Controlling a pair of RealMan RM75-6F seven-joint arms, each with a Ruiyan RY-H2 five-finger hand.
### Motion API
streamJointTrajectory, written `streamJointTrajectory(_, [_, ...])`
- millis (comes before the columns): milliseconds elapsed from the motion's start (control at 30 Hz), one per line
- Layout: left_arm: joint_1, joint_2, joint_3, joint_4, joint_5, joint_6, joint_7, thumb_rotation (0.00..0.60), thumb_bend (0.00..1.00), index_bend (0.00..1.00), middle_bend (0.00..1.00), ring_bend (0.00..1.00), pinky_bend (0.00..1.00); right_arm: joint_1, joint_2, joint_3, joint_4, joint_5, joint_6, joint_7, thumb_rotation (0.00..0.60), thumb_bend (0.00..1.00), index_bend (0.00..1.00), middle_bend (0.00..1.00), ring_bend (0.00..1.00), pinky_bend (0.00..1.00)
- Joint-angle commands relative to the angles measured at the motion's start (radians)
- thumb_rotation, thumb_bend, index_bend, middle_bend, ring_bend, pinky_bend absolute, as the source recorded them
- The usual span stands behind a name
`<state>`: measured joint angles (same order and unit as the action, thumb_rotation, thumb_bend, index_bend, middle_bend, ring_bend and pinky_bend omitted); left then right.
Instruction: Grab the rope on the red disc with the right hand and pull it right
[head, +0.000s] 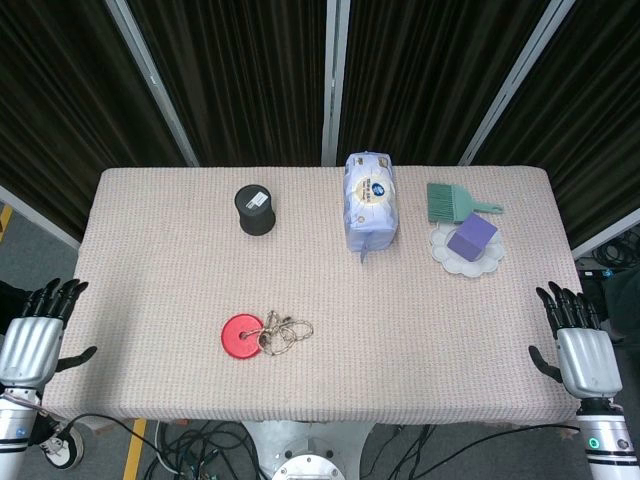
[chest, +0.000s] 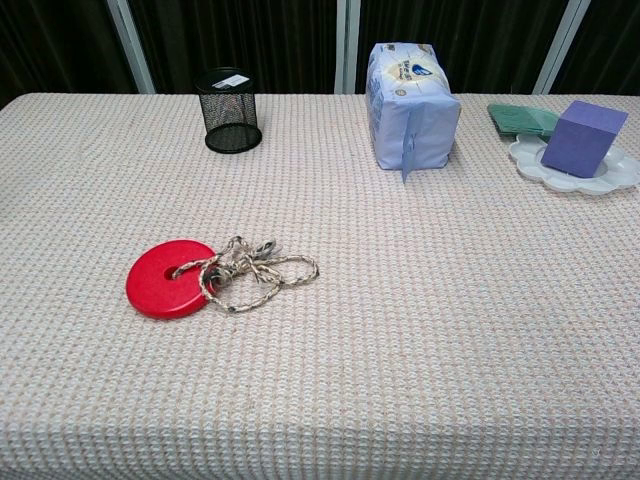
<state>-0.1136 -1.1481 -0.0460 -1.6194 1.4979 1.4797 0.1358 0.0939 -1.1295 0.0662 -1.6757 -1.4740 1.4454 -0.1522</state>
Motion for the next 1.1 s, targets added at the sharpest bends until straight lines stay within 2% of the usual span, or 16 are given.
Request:
streamJointTrajectory(33, [-0.002,-0.001,0.001,0.003,0.000,-0.004,0.000,0.600,0.00,0.11,0.10,0.05,0.14,0.007,-0.006,-0.002,0.000,-0.003,-0.011,-0.004,0.600,0.18,0.00,0.00,0.00,0.00])
streamJointTrajectory(267, [-0.001,0.000,0.001,0.002,0.000,-0.003,0.000,0.600,0.00,0.11,0.10,0.05,0.14,0.067,0.022,-0.008,-0.069,-0.068,-0.074,-0.076,0.600,0.18,0.00,0.00,0.00,0.00])
streamJointTrajectory(367, [-0.001,0.000,0.002,-0.001,0.000,-0.002,-0.001,0.600,0.00,0.11,0.10,0.05,0.14,0.111,0.023,-0.002,-0.114,-0.074,-0.133,-0.116,0.600,0.18,0.00,0.00,0.00,0.00])
streamJointTrajectory(500, [0.002,-0.004,0.006,-0.002,0.008,0.004,0.001,0.600,0.00,0.11,0.10,0.05,0.14,0.200,0.009,0.006,-0.179,-0.063,-0.271,-0.166,0.600,0.18,0.00,0.00,0.00,0.00])
streamJointTrajectory(633, [0.009,-0.008,0.011,0.000,0.003,0.005,-0.012,0.600,0.00,0.11,0.10,0.05,0.14,0.320,-0.051,0.046,-0.211,0.004,-0.432,-0.233,0.600,0.19,0.00,0.01,0.00,0.00])
streamJointTrajectory(833, [0.017,0.002,0.019,0.009,0.008,0.009,-0.030,0.600,0.00,0.12,0.10,0.05,0.14,0.494,-0.207,0.124,-0.142,0.169,-0.609,-0.296,0.600,0.20,0.00,0.02,0.00,0.00])
streamJointTrajectory(1100, [0.026,0.018,0.019,0.014,0.003,0.015,-0.052,0.600,0.00,0.13,0.10,0.05,0.14,0.673,-0.393,0.179,0.012,0.320,-0.718,-0.334,0.600,0.20,0.00,0.03,0.00,0.00])
